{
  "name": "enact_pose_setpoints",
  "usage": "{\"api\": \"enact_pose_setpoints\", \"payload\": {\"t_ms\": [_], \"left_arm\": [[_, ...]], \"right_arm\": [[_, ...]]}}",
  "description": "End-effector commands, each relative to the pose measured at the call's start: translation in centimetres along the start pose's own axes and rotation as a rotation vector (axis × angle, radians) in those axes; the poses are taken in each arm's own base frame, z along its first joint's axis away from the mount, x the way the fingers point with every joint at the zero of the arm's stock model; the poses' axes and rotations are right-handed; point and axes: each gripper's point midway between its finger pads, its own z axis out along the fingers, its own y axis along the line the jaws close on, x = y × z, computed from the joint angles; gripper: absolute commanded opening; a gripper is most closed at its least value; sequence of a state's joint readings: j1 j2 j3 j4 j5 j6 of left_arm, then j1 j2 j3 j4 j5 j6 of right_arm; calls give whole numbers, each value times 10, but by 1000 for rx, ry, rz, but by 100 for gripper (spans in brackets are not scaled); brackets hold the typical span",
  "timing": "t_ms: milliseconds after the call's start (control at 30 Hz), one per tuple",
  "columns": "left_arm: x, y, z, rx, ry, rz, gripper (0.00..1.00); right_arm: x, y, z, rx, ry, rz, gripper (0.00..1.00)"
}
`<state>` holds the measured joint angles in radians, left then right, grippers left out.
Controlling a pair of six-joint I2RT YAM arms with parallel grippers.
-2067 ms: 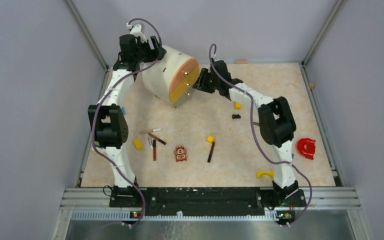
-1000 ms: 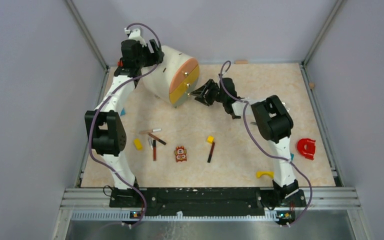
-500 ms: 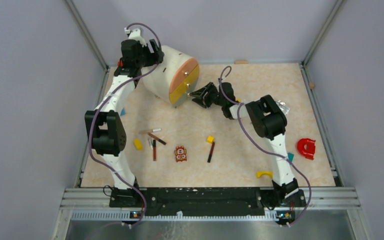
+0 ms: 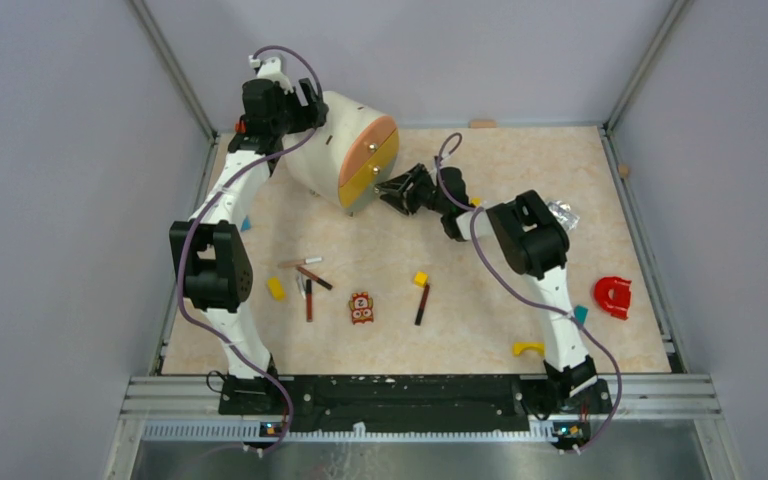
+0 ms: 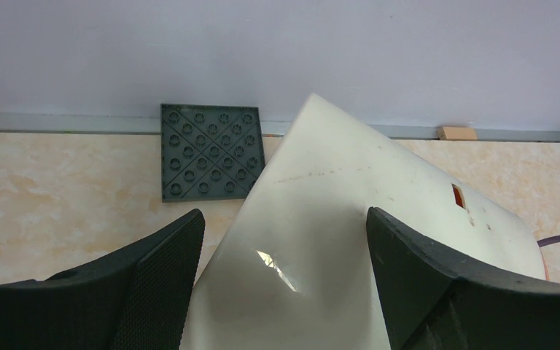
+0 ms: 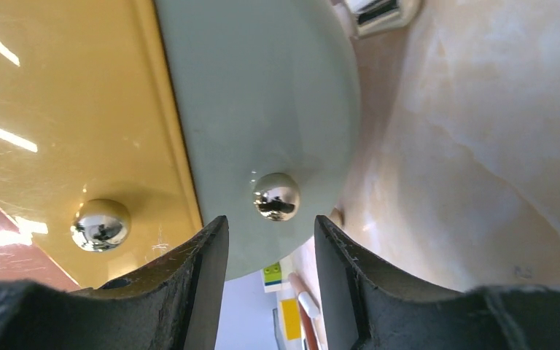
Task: Organize the makeup
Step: Open the drawer in the storage box.
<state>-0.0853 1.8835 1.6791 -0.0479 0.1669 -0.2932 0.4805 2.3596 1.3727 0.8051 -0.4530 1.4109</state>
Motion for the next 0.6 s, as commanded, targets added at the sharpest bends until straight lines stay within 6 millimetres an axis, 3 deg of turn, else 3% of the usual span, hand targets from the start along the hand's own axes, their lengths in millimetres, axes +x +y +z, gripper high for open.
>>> {"api": "enact_pose_setpoints", "payload": {"t_ms": [0,300,567], "left_arm": [[33,-11,-7,24,116,-7,86],[33,-11,-7,27,117,-8,86],[33,-11,-7,25,116,-6,86]], "right_arm": [[1,27,11,-103,-5,-41,46],[0,23,19,-117,6,-16,37],[0,27,11,-118,-16,-43,16]]}}
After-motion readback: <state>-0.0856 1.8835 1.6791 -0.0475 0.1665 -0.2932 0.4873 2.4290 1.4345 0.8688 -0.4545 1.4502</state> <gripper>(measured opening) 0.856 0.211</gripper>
